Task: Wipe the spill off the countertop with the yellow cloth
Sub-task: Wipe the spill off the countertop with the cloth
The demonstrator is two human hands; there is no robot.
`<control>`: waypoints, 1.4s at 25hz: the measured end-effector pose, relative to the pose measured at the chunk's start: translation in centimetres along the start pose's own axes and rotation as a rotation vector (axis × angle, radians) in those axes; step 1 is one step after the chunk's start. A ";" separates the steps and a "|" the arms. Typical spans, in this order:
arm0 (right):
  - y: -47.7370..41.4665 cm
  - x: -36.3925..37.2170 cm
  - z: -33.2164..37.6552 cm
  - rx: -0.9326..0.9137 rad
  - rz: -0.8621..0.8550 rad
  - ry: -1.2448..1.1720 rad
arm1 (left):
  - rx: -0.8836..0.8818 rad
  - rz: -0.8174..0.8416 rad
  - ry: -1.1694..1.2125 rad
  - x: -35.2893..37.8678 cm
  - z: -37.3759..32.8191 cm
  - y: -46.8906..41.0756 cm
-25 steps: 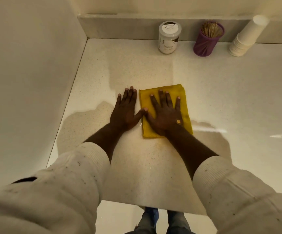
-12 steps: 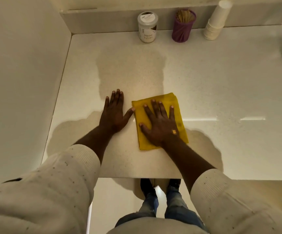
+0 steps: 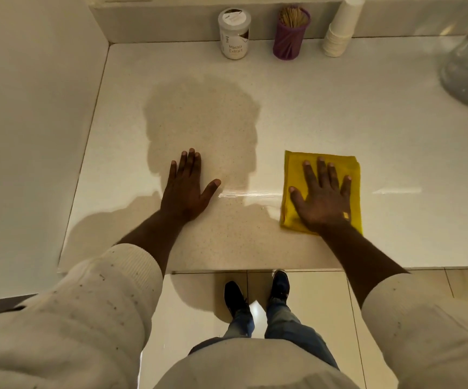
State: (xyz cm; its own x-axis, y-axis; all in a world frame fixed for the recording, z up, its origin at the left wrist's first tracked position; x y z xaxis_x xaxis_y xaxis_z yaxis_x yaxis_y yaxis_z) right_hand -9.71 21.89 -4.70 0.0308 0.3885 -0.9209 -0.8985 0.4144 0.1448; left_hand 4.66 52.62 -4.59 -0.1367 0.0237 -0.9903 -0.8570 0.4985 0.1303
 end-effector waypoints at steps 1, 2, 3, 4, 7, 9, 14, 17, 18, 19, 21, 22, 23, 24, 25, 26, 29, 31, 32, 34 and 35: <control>0.2 -0.1 -0.3 0.012 0.001 0.009 | -0.008 -0.005 0.000 0.0 0.2 0.3; 0.3 -0.1 -0.5 0.023 0.004 0.016 | -0.015 -0.012 0.000 0.0 0.3 0.5; 0.4 -0.1 -0.6 0.037 0.005 0.016 | -0.020 -0.018 0.000 0.0 0.4 0.6; 0.5 0.0 -0.2 0.045 0.002 0.013 | -0.028 -0.026 0.004 -0.1 0.5 0.7; 0.8 1.1 2.7 -0.005 0.031 0.010 | -0.050 -0.037 0.024 -0.7 0.5 0.5; 0.9 2.8 6.3 -0.071 0.096 0.011 | -0.048 -0.047 0.020 -1.2 0.3 0.3; 2.3 5.9 12.5 -0.359 0.175 -0.014 | -0.025 -0.069 -0.004 -2.1 0.2 -0.4; 2.1 5.6 11.3 -0.373 0.161 -0.030 | -0.031 -0.059 -0.020 -2.3 0.1 -1.3; 1.7 5.3 10.6 -0.339 0.144 -0.030 | -0.029 -0.056 -0.028 -2.4 0.0 -1.8; 1.2 4.8 9.7 -0.297 0.126 -0.026 | -0.029 -0.051 -0.032 -2.4 -0.1 -2.3; -0.4 3.7 7.2 -0.216 0.088 -0.033 | -0.032 -0.042 -0.040 -2.4 -0.1 -3.5; -1.5 2.9 5.7 -0.183 0.072 -0.048 | -0.037 -0.039 -0.048 -2.3 0.0 -4.2; -2.6 2.2 4.2 -0.151 0.059 -0.060 | -0.046 -0.037 -0.061 -2.2 0.2 -5.0; -3.8 1.5 2.9 -0.121 0.045 -0.060 | -0.059 -0.036 -0.077 -2.1 0.5 -5.7; -5.1 0.9 1.9 -0.095 0.035 -0.054 | -0.074 -0.034 -0.090 -2.1 1.0 -6.5; -6.5 0.4 1.3 -0.074 0.033 -0.049 | -0.086 -0.035 -0.093 -2.1 1.4 -7.4; -10.1 -0.5 0.9 -0.036 0.041 -0.040 | -0.090 -0.075 -0.108 -2.5 2.6 -9.6; -12.4 -0.8 1.3 -0.028 0.038 -0.041 | -0.118 -0.053 -0.106 -2.6 3.3 -11.2; -13.5 -0.9 1.7 -0.037 0.028 -0.038 | -0.146 -0.033 -0.095 -2.5 3.7 -11.8; -15.6 -0.9 2.8 -0.061 0.017 -0.024 | -0.177 -0.008 -0.070 -2.3 4.4 -12.3; -16.6 -0.9 3.4 -0.070 0.022 -0.017 | -0.175 -0.010 -0.058 -2.1 4.5 -12.4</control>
State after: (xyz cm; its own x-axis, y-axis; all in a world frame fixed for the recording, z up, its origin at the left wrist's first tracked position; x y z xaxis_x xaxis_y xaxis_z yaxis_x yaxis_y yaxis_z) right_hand 6.67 17.46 -5.05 0.0177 0.4114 -0.9113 -0.9274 0.3474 0.1388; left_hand 17.80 50.31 -4.38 -0.1032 0.0720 -0.9921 -0.9323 0.3406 0.1217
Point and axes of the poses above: each hand's wrist, its own y-axis away from the middle knuckle, its own x-axis out of the palm, z = x × y, the point moved 2 cm from there along -y, towards the middle knuckle, and after that the axes turned 14 degrees about -y, right-handed, at the moved point
